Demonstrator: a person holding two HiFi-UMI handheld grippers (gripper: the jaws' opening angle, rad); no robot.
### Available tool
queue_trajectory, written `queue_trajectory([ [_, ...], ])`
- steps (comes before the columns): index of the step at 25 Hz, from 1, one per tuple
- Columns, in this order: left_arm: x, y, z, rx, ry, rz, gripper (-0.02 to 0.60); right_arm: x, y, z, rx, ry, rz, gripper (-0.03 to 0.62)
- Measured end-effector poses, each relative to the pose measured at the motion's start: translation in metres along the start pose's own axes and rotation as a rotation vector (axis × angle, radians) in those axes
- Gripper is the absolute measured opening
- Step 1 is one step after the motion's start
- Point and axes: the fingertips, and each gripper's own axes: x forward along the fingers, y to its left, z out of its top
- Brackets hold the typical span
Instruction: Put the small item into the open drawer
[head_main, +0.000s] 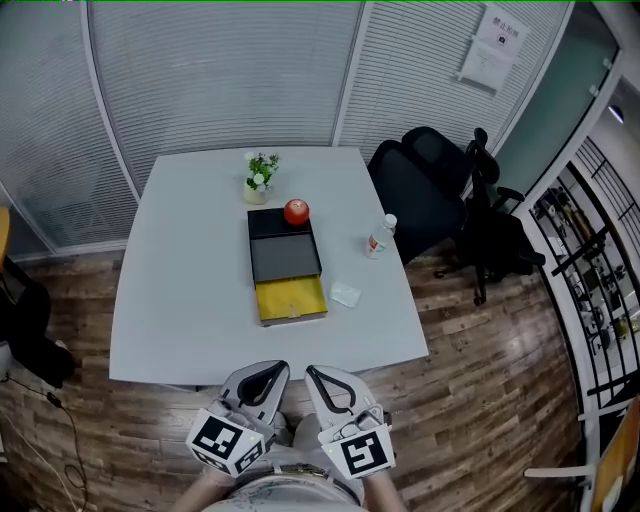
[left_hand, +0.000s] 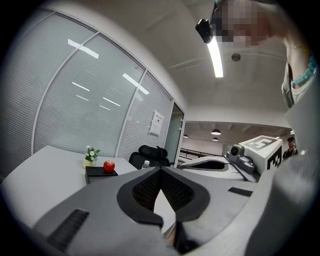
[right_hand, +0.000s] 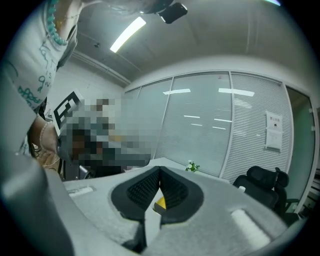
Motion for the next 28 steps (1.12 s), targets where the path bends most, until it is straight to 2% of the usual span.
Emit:
queue_trajectory([
  [9,0.020,0.005,-0.006,-0.011,0.030,-0.012,-0.003,0.012,-0.012,-0.003,0.009,-0.001,0.012,0.003],
  [16,0.050,0.010,0.006,0.023,0.027,-0.004,-0.003,0.027,-0.041,0.001,0.009,-0.026,0.017,0.003],
  [19,0.066,0.016,0.005,0.020,0.023,-0.004,-0.003,0.036,-0.055,-0.002,0.004,-0.029,0.026,0.003],
  [28,0.116,0.035,0.033,0.011,0.000,0.035,-0.003,0.066,-0.106,0.006,-0.015,-0.060,0.077,0.003],
])
